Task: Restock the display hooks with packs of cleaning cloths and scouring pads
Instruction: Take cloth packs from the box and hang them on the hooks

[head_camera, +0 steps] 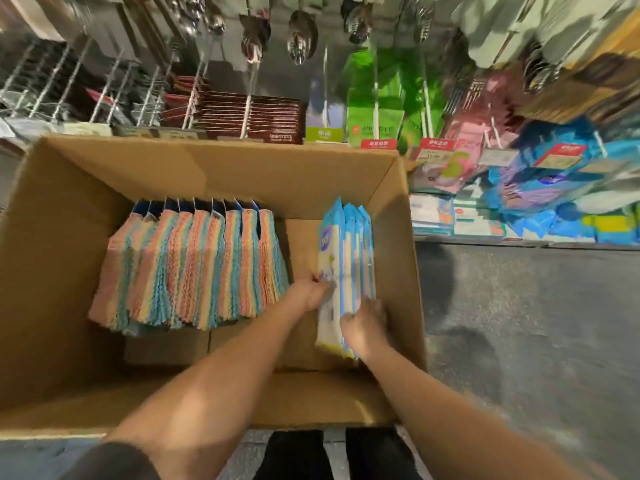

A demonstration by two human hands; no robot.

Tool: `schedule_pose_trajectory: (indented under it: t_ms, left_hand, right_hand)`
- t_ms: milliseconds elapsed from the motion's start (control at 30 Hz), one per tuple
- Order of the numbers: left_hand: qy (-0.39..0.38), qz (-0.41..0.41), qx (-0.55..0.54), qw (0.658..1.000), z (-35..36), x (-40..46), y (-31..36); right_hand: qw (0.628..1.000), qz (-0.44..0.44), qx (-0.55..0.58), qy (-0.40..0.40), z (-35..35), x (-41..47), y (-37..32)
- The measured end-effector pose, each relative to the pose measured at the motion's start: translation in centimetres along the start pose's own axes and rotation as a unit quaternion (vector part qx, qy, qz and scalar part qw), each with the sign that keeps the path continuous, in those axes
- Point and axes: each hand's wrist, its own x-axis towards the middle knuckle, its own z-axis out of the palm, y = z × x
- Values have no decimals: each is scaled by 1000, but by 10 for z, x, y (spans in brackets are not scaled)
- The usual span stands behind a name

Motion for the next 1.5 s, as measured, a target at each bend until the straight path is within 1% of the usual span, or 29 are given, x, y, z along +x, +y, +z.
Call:
schedule_pose_trajectory:
  t_ms: [33,100,167,267,333,400,433,467,500,567,633,667,700,767,867,1000,1033,1100,1133,1200,1267,1300,1333,1400,1433,1500]
  left_hand:
    - [-7,6,-20,1000,5,10,0]
    - [-11,9,-53,998,15,28,-2]
    - [2,9,-72,997,25,43,-3]
    - [31,18,-78,996,34,65,-4]
    - [59,19,-80,995,34,81,-9]
    - [72,22,-96,993,27,79,-5]
    - [74,18,-98,992,22,74,-4]
    - [77,8,-96,992,19,75,-5]
    - [79,-1,-91,993,16,77,-7]
    - [86,-27,-76,993,11,85,-12]
    - [91,-46,-64,993,10,94,-16]
    - [89,-53,-58,993,10,99,-19]
    - [91,-52,-55,993,10,103,-23]
    - [93,-44,-59,993,7,109,-31]
    - [97,-21,-67,993,5,115,-38]
    - [109,-1,-93,990,4,109,-41]
    - [110,6,-102,989,3,107,-41]
    - [126,18,-106,986,-5,100,-42]
    - [134,21,-114,984,-11,96,-44]
    - [137,37,-151,978,-29,81,-45]
    - [138,59,-188,970,-49,55,-45]
    - [139,70,-202,967,-61,39,-41]
    - [134,84,-216,963,-71,20,-35]
    - [131,116,-229,958,-95,-15,-19]
    - [124,136,-239,954,-106,-34,-9]
    - [106,161,-249,949,-125,-66,12]
  right_hand:
    - [1000,9,0,23,5,4,0]
    - [999,27,20,38,15,14,2]
    - [997,43,44,47,22,22,2]
    - [993,66,52,83,27,38,0]
    - [993,80,47,68,27,47,-3]
    - [996,80,14,21,29,54,-4]
    - [997,76,17,4,32,59,-3]
    - [997,75,35,-7,38,67,0]
    - [994,72,80,-21,46,78,4]
    - [976,70,201,-47,77,117,29]
    - [959,76,266,-64,101,152,49]
    - [952,86,284,-77,108,162,51]
    - [952,96,279,-86,106,160,47]
    - [955,102,259,-101,82,130,19]
    - [960,107,243,-90,65,108,-4]
    - [969,98,223,-48,70,116,0]
    - [966,98,236,-48,72,119,0]
    - [962,75,254,-71,83,134,7]
    - [960,62,261,-79,78,127,0]
    - [956,45,279,-81,60,98,-20]
    - [963,7,257,-76,37,68,-37]
    - [968,-24,242,-63,25,55,-44]
    - [974,-54,216,-29,12,44,-50]
    - [971,-115,203,53,-19,19,-62]
    - [963,-139,218,81,-36,7,-67]
    - [943,-162,273,95,-75,-18,-75]
